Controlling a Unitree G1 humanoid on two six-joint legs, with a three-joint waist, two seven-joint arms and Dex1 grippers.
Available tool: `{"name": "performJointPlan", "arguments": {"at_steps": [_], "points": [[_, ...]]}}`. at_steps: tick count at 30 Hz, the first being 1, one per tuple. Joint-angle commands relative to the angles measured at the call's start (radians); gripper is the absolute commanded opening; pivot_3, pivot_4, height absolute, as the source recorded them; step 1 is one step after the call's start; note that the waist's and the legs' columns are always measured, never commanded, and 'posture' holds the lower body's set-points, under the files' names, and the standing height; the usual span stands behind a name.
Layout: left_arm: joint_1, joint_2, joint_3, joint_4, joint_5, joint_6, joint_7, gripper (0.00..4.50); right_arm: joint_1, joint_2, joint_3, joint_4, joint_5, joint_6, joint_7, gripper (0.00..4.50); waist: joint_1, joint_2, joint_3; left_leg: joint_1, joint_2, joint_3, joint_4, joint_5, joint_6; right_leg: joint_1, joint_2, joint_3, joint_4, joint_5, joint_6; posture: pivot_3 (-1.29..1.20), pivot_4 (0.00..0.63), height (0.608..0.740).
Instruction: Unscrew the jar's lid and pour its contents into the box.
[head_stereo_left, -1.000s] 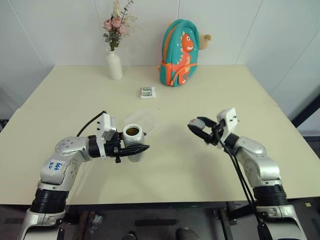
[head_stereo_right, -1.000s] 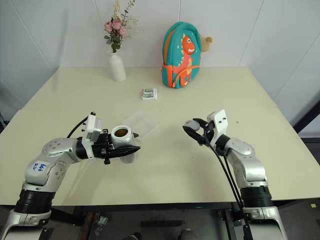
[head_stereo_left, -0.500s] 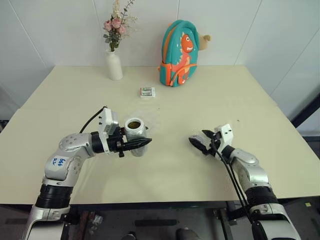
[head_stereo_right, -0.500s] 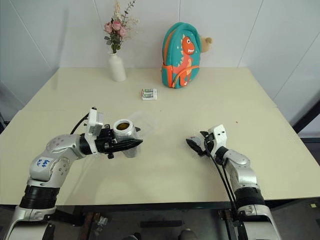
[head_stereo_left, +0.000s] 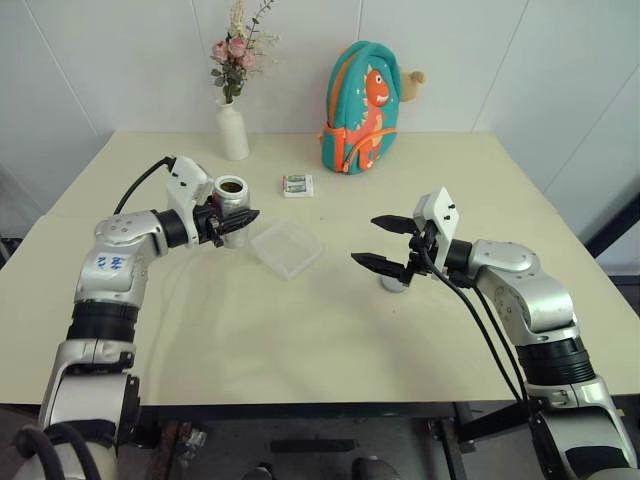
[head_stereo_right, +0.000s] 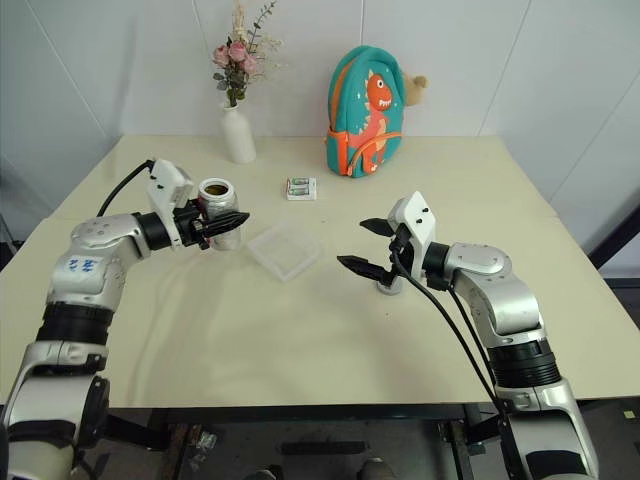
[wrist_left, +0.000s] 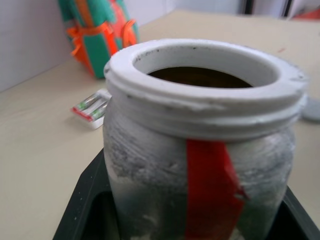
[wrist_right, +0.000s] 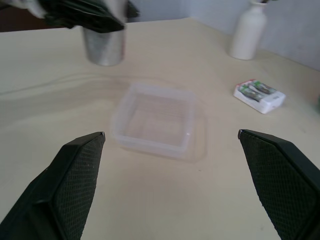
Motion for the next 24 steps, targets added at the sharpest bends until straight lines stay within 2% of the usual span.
{"name": "performJointPlan", "arguments": {"at_steps": [1, 5, 12, 15, 19, 21, 24], "points": [[-0.082, -0.011, -0.019, 0.118, 0.075, -0.113, 0.022, 2.00, -0.023, -0.025, -0.006, -0.070, 0.029, 0.024, 0.038, 4.49, 0.001, 0.000, 0.000, -0.001, 0.000, 0.000, 0.000, 0.000, 0.000, -0.001, 0.000, 0.000, -0.001, 0.000, 0.000, 0.00, 0.150, 0.740], [-0.183, -0.039, -0.075, 0.311, 0.203, -0.256, 0.133, 2.00, -0.033, -0.015, -0.015, -0.090, 0.042, 0.051, 0.028, 4.49, 0.003, 0.000, 0.000, -0.011, 0.000, -0.002, 0.003, -0.001, 0.000, -0.008, 0.000, -0.001, 0.000, 0.000, 0.002, 0.00, 0.150, 0.740], [-0.289, -0.062, -0.225, 0.501, 0.470, -0.496, 0.420, 2.00, 0.000, 0.011, -0.016, -0.141, 0.058, 0.083, -0.011, 4.49, 0.001, 0.000, 0.000, -0.011, 0.000, -0.001, 0.003, -0.001, 0.001, -0.008, 0.000, -0.001, 0.000, 0.000, 0.002, 0.00, 0.150, 0.740], [-0.327, -0.040, -0.344, 0.511, 0.669, -0.599, 0.664, 2.00, 0.013, 0.022, -0.031, -0.156, 0.071, 0.101, -0.037, 4.49, 0.004, 0.000, 0.000, -0.011, 0.000, -0.001, 0.004, -0.001, 0.001, -0.008, 0.000, -0.001, 0.000, 0.000, 0.002, 0.00, 0.150, 0.740], [-0.372, 0.006, -0.582, 0.483, 1.024, -0.661, 1.020, 2.00, 0.028, 0.026, -0.039, -0.171, 0.081, 0.114, -0.059, 4.49, 0.006, 0.000, 0.000, -0.011, -0.001, -0.001, 0.004, -0.001, 0.001, -0.008, 0.000, -0.001, 0.000, 0.001, 0.002, 0.00, 0.150, 0.740], [-0.402, 0.031, -0.708, 0.455, 1.217, -0.631, 1.247, 2.00, 0.034, 0.034, -0.045, -0.176, 0.091, 0.121, -0.076, 4.49, 0.010, 0.000, 0.000, -0.011, -0.001, -0.001, 0.004, -0.001, 0.001, -0.008, 0.000, -0.001, 0.000, 0.001, 0.002, 0.00, 0.150, 0.740], [-0.438, 0.020, -0.828, 0.475, 1.389, -0.547, 1.434, 2.00, 0.038, 0.051, -0.059, -0.182, 0.107, 0.133, -0.100, 4.49, 0.017, 0.000, 0.000, -0.011, -0.001, -0.001, 0.005, -0.001, 0.001, -0.008, 0.000, 0.000, 0.001, 0.001, 0.003, 0.00, 0.150, 0.740]]}}
